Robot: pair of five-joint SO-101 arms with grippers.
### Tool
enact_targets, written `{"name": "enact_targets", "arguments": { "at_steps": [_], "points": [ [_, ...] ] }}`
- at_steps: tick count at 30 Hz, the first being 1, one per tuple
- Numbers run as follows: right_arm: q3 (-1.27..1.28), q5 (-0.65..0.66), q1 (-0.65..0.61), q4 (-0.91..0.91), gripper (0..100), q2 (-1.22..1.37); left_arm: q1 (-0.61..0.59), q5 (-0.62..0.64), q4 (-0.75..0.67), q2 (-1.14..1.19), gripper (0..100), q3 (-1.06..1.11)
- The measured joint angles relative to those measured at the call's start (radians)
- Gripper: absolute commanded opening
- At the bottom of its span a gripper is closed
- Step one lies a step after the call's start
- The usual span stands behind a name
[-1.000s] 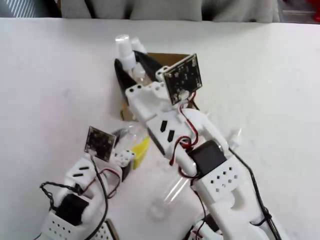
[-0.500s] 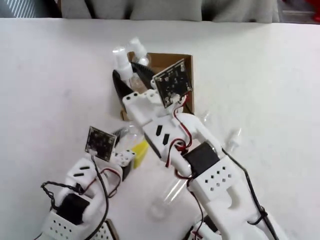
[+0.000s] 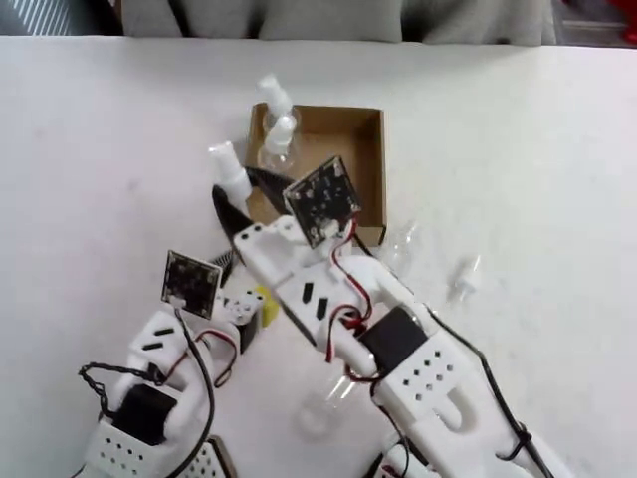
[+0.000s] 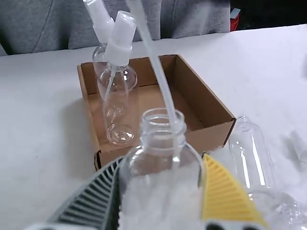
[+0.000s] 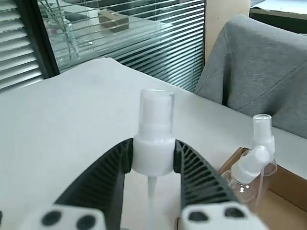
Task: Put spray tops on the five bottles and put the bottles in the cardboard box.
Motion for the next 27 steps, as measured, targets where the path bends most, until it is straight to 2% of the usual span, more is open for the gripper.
{"name": "enact_targets", "arguments": {
  "at_steps": [10, 13, 27],
  "points": [
    [0.186, 0.000, -0.002, 0.000, 1.5, -0.149, 0.000, 0.000, 0.000, 0.000, 2, 0.000],
    [0.238, -0.049, -0.002, 0.000, 1.5, -0.199, 0.002, 0.000, 0.000, 0.000, 2, 0.000],
    [0.302, -0.104, 0.003, -0.003, 1.5, -0.261, 0.002, 0.000, 0.000, 0.000, 2, 0.000]
  ]
}}
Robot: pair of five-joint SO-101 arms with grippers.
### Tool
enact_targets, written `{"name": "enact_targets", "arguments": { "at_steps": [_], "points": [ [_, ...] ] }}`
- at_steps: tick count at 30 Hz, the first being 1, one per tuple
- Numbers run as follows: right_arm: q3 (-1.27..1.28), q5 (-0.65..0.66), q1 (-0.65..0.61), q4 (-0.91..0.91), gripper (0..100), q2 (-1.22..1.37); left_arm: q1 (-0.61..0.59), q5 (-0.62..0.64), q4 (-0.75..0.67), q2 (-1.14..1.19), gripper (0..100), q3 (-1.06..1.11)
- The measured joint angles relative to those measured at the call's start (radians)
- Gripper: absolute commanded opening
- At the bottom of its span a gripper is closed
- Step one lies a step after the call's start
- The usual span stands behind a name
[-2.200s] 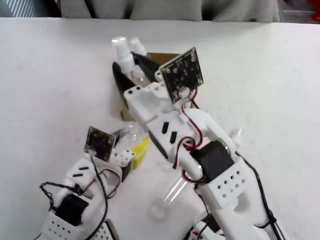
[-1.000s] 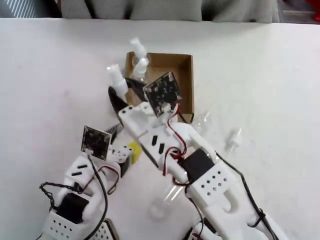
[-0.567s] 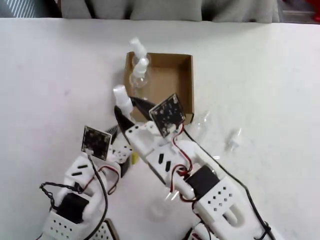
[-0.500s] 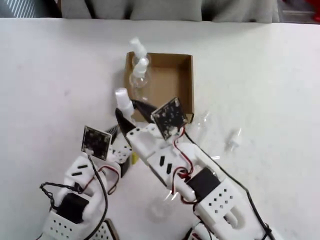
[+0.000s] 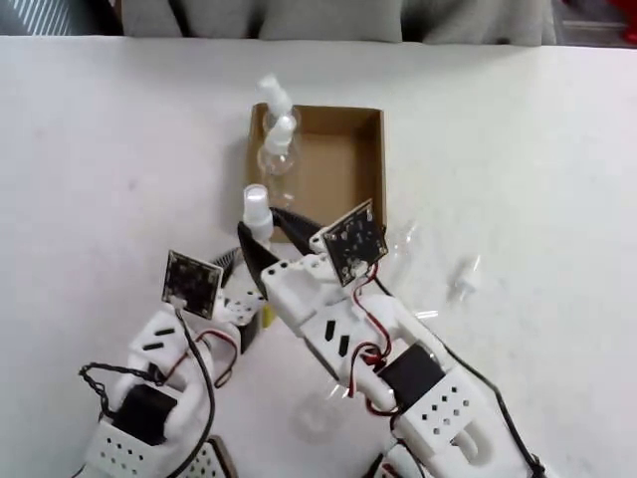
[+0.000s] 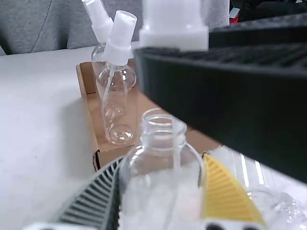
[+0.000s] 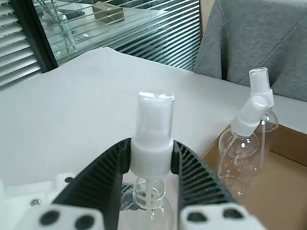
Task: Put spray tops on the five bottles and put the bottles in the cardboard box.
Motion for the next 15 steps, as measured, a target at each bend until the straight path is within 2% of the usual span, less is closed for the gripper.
{"name": "enact_targets", "arguments": {
  "at_steps": [15],
  "points": [
    [0.057, 0.000, -0.043, -0.011, 1.5, -0.020, -0.025, 0.000, 0.002, 0.000, 2, 0.026]
  ]
}}
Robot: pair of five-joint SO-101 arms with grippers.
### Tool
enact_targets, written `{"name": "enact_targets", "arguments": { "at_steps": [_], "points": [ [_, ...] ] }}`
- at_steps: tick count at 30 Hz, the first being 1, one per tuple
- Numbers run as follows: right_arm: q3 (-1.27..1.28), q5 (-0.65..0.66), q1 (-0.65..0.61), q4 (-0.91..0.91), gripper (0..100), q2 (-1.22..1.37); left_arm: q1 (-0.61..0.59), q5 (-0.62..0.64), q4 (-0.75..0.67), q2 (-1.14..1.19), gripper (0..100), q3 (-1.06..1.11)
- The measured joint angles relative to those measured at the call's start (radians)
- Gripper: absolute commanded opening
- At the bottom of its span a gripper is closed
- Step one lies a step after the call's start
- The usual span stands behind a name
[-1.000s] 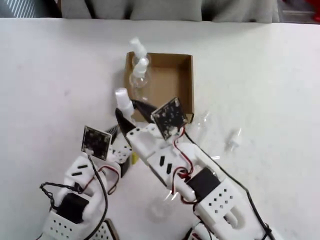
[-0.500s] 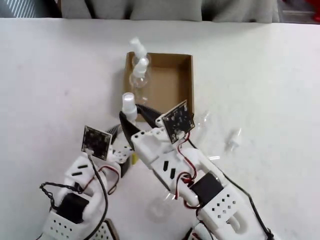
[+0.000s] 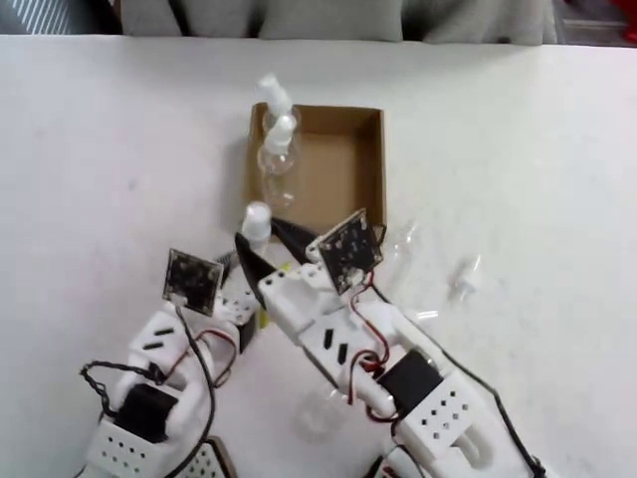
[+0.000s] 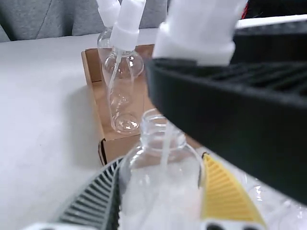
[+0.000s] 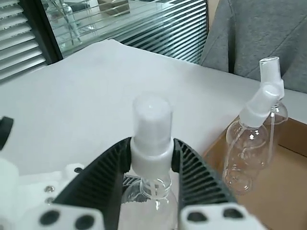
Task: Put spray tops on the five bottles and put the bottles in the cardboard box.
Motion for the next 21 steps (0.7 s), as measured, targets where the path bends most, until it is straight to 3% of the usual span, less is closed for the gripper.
{"name": "enact_targets", "arguments": {
  "at_steps": [21],
  "points": [
    [-0.009, 0.040, -0.003, -0.058, 1.5, 0.132, -0.005, 0.000, -0.002, 0.000, 2, 0.000]
  ]
}}
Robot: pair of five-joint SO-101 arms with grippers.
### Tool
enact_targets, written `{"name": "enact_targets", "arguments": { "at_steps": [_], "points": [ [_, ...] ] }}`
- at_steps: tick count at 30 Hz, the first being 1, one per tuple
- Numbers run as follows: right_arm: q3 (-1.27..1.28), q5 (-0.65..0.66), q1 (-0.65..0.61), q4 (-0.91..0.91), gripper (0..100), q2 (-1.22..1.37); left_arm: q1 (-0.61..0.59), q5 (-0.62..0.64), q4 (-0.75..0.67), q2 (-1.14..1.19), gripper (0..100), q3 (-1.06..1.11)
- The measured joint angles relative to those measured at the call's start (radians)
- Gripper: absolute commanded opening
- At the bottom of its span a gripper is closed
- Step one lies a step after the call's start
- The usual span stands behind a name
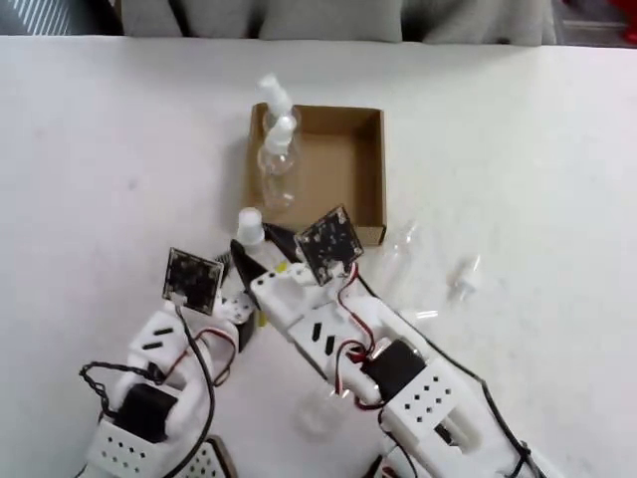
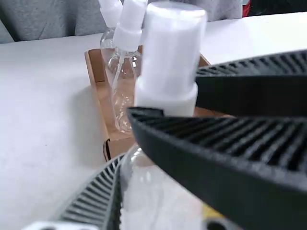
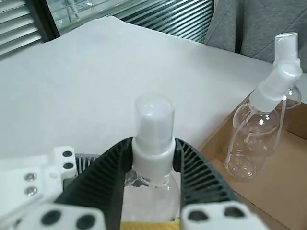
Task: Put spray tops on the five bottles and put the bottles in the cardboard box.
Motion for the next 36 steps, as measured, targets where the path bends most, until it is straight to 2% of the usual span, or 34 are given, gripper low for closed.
{"name": "enact_targets", "arguments": {
  "at_steps": [9, 16, 26, 36],
  "points": [
    [-0.049, 0.002, 0.000, -0.002, 1.9, 0.075, -0.006, 0.002, 0.000, -0.003, 2, 0.000],
    [-0.069, 0.006, -0.002, 0.089, 19.4, 0.074, -0.005, -0.006, 0.000, -0.003, 2, 0.000],
    [-0.129, 0.006, -0.009, 0.135, 20.8, 0.075, -0.006, -0.006, -0.009, -0.003, 2, 0.011],
    [-0.345, 0.006, -0.009, 0.443, 20.9, 0.075, -0.011, -0.006, -0.089, -0.006, 2, 0.051]
  ]
}}
